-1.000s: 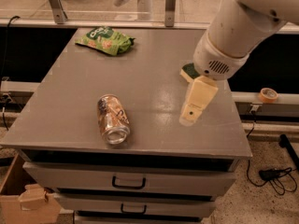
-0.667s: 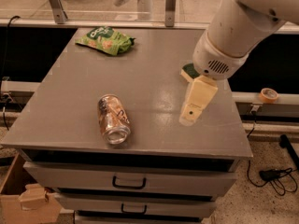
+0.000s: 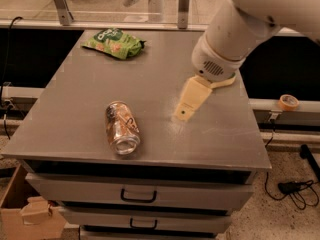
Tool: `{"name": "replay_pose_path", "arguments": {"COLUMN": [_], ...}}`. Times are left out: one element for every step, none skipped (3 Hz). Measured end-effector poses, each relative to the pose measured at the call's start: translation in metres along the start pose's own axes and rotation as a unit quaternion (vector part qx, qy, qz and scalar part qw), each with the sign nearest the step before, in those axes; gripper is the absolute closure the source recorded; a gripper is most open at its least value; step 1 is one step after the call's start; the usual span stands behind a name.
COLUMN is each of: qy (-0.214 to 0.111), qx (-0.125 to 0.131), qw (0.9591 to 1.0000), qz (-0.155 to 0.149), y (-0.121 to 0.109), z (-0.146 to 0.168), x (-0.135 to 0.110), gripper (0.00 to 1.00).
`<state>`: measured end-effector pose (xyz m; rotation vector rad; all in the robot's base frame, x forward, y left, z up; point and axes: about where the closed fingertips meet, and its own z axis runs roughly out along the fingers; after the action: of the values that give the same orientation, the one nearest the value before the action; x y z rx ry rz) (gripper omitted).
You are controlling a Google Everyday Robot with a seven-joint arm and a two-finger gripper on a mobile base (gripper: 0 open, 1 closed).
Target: Move orange can near sponge
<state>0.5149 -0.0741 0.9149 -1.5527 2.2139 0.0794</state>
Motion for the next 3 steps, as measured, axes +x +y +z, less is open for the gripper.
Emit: {"name": "replay_pose_path", "arguments": {"qy": [-0.016,-0.03,-0.042], "qx": [0.007,0.001,-0.007], "qw": [0.9974,0.989,0.9745], "qz": [0.07,0.145,0.22], "y": [-0.015,-0.021,-0.018], "z": [0.013,0.029,0.044], "x": [-0.022,-0.036,-0.042], "gripper": [0.0,0.0,0.0]}}
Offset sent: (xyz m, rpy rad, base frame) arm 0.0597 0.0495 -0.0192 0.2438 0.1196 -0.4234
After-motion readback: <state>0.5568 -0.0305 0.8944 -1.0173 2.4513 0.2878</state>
